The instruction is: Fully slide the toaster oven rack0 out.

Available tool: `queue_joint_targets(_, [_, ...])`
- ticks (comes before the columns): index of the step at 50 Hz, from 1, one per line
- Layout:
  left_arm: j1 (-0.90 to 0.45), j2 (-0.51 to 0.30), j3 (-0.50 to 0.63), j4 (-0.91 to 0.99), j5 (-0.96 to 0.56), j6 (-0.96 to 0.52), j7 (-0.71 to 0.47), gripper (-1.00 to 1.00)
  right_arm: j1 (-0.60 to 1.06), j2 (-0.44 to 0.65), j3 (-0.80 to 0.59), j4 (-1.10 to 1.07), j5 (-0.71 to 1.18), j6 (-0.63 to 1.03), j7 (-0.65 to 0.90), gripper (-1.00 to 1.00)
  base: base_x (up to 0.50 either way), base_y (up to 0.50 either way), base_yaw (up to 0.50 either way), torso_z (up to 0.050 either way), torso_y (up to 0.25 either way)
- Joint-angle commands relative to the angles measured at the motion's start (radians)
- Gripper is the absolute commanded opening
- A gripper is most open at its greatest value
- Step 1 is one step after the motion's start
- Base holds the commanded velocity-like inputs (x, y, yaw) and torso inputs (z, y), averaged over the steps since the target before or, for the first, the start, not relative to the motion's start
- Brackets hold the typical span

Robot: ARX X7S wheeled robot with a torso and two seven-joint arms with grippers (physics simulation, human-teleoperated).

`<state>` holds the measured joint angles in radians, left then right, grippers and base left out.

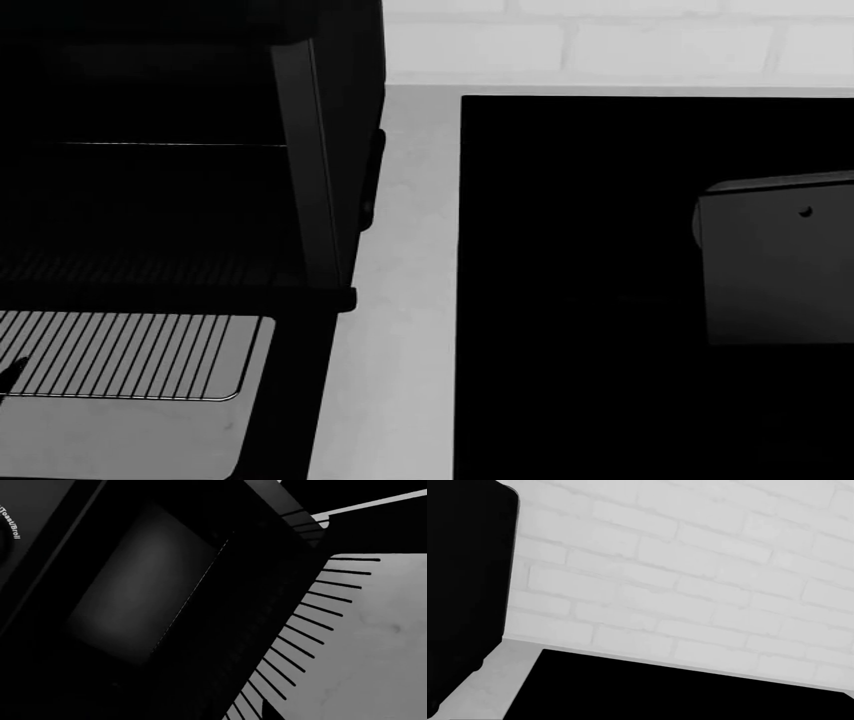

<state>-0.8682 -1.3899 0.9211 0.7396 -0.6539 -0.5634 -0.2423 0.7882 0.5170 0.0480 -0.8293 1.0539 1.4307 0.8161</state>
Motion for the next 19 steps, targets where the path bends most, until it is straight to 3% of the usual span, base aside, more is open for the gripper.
queue_joint_targets(1, [-0.079, -0.181, 0.135, 0.308, -0.437, 0.18, -0.38, 1.0, 0.014, 0.002, 0.012, 0.007, 0.047, 0.016, 0.031, 1.0, -0.02, 0.01, 0.02, 0.0, 0.0])
queue_joint_targets(9, [-0.013, -0.181, 0.2, 0.308, -0.489, 0.518, -0.455, 1.0, 0.001, 0.01, 0.014, 0.003, 0.063, 0.009, 0.045, 1.0, 0.0, 0.0, 0.0, 0.0, 0.0])
queue_joint_targets(13, [-0.016, -0.181, 0.197, 0.308, -0.53, 0.554, -0.448, 1.0, 0.005, 0.008, 0.005, 0.006, 0.067, 0.007, 0.054, 1.0, 0.0, 0.0, 0.0, 0.0, 0.0])
queue_joint_targets(14, [-0.166, -0.181, 0.047, 0.308, -0.68, 0.404, -0.465, 1.0, 0.007, 0.007, -0.004, 0.01, 0.062, 0.003, 0.053, 1.0, 0.0, 0.0, 0.0, 0.0, 0.0])
queue_joint_targets(15, [-0.016, -0.031, -0.103, 0.308, -0.83, 0.254, -0.55, 1.0, 0.008, 0.008, -0.011, 0.013, 0.057, -0.002, 0.051, 1.0, 0.0, 0.0, 0.0, 0.0, 0.0])
queue_joint_targets(16, [0.134, 0.119, -0.253, 0.308, -0.98, 0.104, -0.518, 1.0, 0.012, 0.008, -0.023, 0.019, 0.046, -0.01, 0.046, 1.0, 0.0, 0.0, 0.0, 0.0, 0.0])
queue_joint_targets(18, [0.434, 0.419, -0.553, 0.307, -1.28, -0.196, -0.818, 1.0, 0.016, 0.008, -0.03, 0.022, 0.045, -0.013, 0.047, 1.0, 0.0, 0.0, 0.0, 0.0, 0.0])
queue_joint_targets(19, [0.474, 0.449, -0.703, 0.307, -1.43, -0.346, -0.968, 1.0, 0.016, 0.009, -0.032, 0.023, 0.044, -0.016, 0.046, 1.0, 0.0, 0.0, 0.0, 0.0, 0.0])
